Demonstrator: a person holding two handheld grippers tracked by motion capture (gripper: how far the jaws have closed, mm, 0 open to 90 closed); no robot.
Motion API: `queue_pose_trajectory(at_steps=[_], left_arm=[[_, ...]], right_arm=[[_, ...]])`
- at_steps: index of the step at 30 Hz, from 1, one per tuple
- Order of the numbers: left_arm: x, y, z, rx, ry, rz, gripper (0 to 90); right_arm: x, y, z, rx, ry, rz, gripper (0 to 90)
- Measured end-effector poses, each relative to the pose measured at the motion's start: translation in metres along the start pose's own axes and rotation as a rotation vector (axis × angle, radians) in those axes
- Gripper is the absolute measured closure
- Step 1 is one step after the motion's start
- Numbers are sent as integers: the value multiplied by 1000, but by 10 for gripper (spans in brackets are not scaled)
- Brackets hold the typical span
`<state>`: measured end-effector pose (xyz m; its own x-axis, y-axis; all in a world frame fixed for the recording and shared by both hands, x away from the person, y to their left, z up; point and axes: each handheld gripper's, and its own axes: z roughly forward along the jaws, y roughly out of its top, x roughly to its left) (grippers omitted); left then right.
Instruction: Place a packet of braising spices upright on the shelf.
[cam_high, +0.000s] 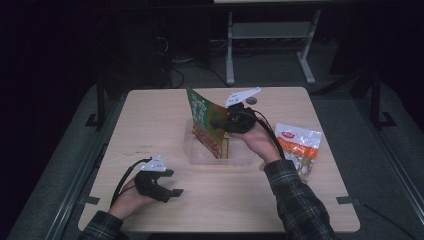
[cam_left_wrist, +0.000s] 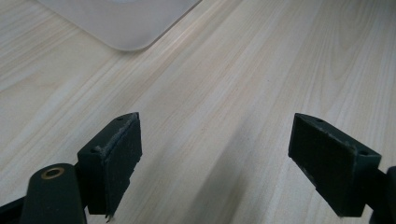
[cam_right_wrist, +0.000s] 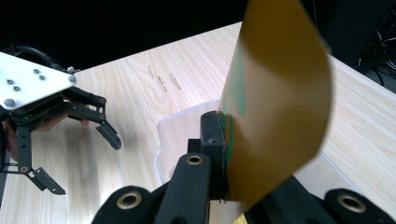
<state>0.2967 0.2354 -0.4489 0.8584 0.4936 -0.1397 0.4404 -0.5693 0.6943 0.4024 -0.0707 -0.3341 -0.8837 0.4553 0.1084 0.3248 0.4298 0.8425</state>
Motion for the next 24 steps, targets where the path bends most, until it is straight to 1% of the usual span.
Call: queue_pose_trajectory(at_steps=[3,8,12,17,19,20,22,24], left_arm=[[0,0,0,2,0,3,168],[0,0,1,10,-2,4,168],[-1,0,2,15,-6,7,168],[-1,0,2,19,-6,9,168],[-1,0,2,16,-6,7,168],[-1,0,2,18,-6,7,168],[-1,0,3,20,-8,8,168],[-1,0,3,24,-8,8,168]], right_arm=[[-1,-4,2,0,1,7,893],[-4,-8,3,-10,12,32,890],[-1,-9,10,24,4,22,885],[0,-9,13,16,14,19,884],[0,-9,13,11,10,20,881],[-1,-10,12,10,11,25,868],[-2,-11,11,1,24,41,805],[-2,-12,11,1,12,40,750]])
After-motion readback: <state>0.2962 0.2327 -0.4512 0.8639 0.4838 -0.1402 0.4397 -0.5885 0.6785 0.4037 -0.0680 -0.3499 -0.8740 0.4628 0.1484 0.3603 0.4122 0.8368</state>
